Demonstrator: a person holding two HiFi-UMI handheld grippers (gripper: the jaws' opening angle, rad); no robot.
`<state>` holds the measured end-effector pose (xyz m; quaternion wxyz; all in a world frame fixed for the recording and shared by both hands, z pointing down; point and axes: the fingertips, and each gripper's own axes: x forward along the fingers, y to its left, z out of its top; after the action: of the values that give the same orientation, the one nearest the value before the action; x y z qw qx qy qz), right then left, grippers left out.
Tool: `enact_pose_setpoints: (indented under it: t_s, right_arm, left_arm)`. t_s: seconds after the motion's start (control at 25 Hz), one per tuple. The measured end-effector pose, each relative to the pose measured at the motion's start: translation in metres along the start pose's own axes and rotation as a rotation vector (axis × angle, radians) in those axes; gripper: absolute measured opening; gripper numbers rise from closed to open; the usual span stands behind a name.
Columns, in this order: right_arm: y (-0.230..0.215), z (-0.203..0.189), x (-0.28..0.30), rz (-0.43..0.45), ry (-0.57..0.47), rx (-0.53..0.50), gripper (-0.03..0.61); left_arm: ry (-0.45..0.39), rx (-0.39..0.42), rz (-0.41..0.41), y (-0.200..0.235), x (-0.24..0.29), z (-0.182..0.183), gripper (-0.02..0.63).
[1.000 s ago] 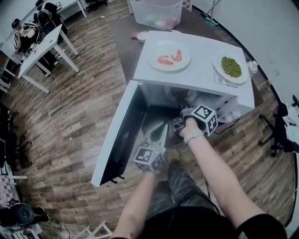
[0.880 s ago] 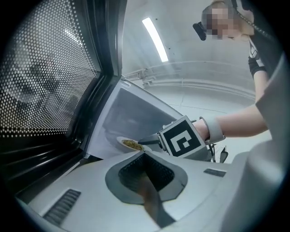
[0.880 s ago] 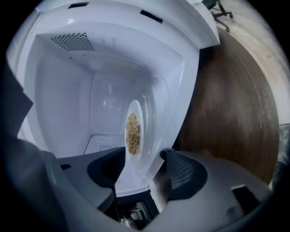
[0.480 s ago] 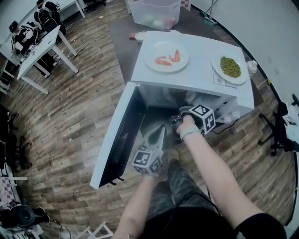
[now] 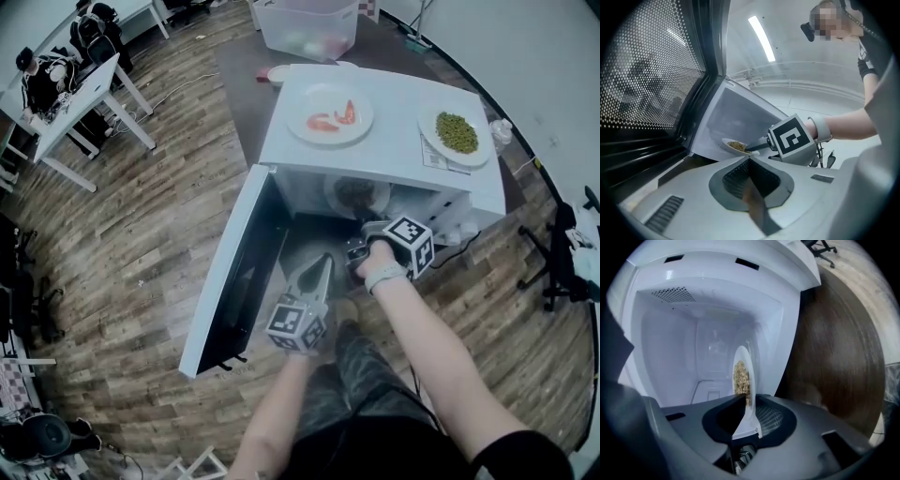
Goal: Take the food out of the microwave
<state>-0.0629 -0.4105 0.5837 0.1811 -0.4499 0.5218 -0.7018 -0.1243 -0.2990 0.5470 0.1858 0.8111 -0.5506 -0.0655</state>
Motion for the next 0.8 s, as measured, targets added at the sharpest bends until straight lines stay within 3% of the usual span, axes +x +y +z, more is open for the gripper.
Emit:
enact_pose_setpoints:
  t_s: [0.24,0.28,0.44,0.8]
  right_arm:
    - [-0.001,0.003,-0.007,0.057,0.0,0.006,0.052]
    - [0.0,0.003,-0.008,0.072,0.005,0.0,0.025]
    - [0.005,0.004,-0.014,0.15,0.02,-0.007,0.017]
    - [0.0,0.003,-0.022,0.22,0.038,-0.002,0.017]
  left_arm:
    - [0.006,0.011,-0.012,-0.007,-0.002,0.0,0.011]
    - [0.006,0.013,-0.013,-0.007,-0.002,-0.001,0.011]
    - [0.01,0.012,-0.017,-0.009,-0.004,-0.002,0.011]
    - [0.006,0.018,-0.021,-0.012,-0.005,0.003,0.011]
